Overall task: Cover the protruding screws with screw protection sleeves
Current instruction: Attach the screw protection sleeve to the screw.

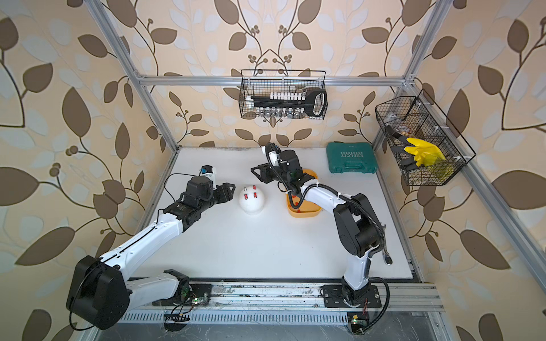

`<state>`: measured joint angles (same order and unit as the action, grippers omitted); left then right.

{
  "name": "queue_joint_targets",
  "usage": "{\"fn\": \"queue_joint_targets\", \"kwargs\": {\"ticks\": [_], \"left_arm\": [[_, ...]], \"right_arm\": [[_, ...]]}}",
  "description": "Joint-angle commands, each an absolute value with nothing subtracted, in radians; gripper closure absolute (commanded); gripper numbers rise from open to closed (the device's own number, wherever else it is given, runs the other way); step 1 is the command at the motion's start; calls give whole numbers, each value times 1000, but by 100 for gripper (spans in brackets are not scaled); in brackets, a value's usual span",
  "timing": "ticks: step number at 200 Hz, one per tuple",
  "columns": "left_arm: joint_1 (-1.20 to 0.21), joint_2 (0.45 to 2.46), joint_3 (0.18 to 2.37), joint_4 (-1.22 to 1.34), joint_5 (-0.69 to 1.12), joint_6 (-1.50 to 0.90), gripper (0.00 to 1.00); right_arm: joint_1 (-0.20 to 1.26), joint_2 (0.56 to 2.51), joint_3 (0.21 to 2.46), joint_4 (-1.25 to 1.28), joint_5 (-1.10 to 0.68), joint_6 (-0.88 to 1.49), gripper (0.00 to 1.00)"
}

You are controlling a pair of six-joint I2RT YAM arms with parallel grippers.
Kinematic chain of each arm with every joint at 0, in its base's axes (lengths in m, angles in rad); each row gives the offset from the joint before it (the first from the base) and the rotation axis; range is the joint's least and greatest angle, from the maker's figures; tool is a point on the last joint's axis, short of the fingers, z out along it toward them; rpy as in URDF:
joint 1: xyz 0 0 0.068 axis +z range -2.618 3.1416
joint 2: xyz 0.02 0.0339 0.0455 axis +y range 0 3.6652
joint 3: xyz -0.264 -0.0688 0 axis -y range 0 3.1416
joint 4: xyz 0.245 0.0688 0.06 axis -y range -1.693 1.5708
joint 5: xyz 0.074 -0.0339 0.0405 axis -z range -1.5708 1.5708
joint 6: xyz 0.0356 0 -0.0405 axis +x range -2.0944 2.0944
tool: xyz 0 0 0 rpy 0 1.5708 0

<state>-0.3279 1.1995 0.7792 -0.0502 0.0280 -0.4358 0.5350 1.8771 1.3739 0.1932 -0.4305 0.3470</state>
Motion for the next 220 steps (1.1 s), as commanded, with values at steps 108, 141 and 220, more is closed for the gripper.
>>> {"fn": "queue_joint_targets", "kwargs": {"ticks": [108, 141, 220], "left_arm": [[-339, 1219, 816, -26, 43, -405, 33], [-339, 1216, 828, -32, 35, -398, 32], [-459, 1316, 1111, -133, -67, -313, 32]], "right_arm": [[551, 2088, 1491, -29, -450, 344, 54], [548, 2027, 1571, -109, -453, 336, 53], [376, 1697, 1434, -318, -186, 442, 53]]}}
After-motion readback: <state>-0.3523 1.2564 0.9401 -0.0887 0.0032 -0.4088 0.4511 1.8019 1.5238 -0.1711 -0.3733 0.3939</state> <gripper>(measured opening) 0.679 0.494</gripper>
